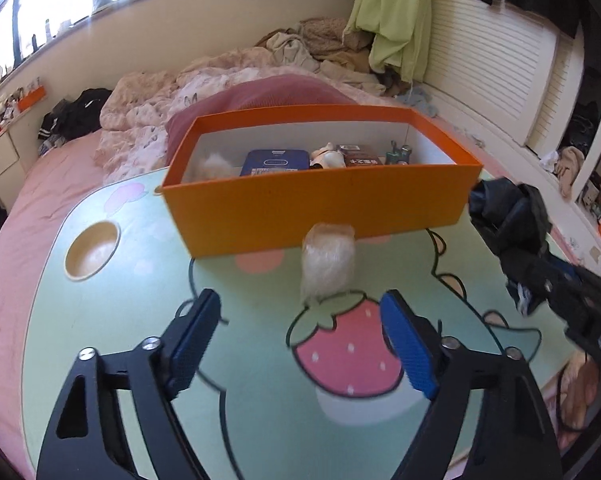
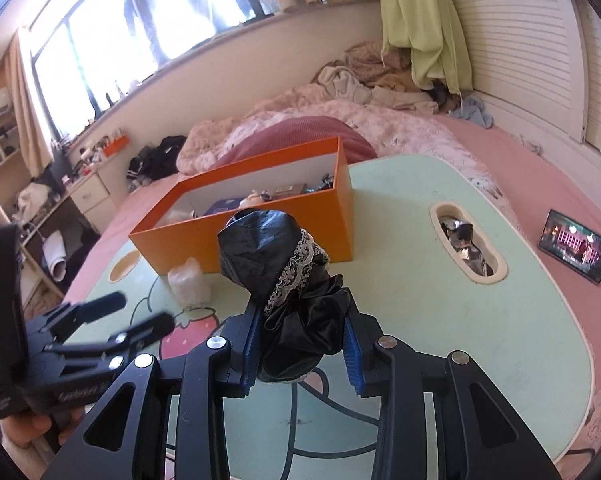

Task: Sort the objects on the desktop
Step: 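Lift the black bag with right while left grasps the plastic-wrapped bundle, then lower the black bag and plastic bundle into the orange box, opening both grippers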

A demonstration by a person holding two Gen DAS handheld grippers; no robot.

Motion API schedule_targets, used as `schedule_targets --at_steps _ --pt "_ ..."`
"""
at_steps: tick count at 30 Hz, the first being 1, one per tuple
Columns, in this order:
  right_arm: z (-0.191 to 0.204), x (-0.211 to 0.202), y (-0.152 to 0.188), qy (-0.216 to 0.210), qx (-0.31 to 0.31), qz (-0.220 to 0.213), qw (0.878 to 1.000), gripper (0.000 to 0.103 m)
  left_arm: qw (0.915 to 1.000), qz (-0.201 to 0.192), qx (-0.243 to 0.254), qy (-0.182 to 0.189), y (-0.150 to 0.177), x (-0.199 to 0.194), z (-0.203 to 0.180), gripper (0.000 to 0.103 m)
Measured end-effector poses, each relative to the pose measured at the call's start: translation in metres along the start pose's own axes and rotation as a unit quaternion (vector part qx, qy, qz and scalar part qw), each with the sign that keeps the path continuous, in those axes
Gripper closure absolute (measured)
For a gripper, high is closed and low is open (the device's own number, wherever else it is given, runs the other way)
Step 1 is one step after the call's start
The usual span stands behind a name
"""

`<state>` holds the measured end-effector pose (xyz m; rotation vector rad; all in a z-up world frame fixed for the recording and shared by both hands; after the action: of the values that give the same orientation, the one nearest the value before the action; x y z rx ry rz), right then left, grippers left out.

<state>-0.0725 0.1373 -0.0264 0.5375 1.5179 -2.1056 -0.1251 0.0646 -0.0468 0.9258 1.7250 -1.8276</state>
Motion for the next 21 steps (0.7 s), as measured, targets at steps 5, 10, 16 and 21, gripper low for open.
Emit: schedule_targets --at_steps 5,10,16,21 --pt "0.001 -0.002 0.003 -0.003 -0.002 0.001 1.0 0.068 0.9985 0.032 -0.007 0.043 -0.012 0.029 -0.016 0.052" --pt "0.001 -0.006 0.001 -0.013 0.001 -0.008 1.0 0.068 0.9959 0.034 -0.02 0.081 -0.006 0.029 -0.024 0.076" --pt "0.018 -0.019 -0.025 -0.038 -0.012 -0.038 0.998 0.068 0.9952 -0.028 -0.035 0.087 -0.032 -0.015 -0.011 0.076" --pt "0.044 -0.002 -0.086 -0.044 -0.024 -0.044 0.998 0.068 0.9968 -0.063 -0.027 0.042 -0.095 -0.03 0.009 0.076"
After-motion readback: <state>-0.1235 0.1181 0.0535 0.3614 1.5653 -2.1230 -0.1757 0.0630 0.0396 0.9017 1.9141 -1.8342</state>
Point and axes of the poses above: each gripper's, at about its wrist camera, not at the fingertips, and x roughly the way its jaws point, z to its left, y to its underside, the point moved 10 cm from there along x, roughly the way its jaws point, and after that the axes turned 2 degrees about -z, right-handed, at the moved point
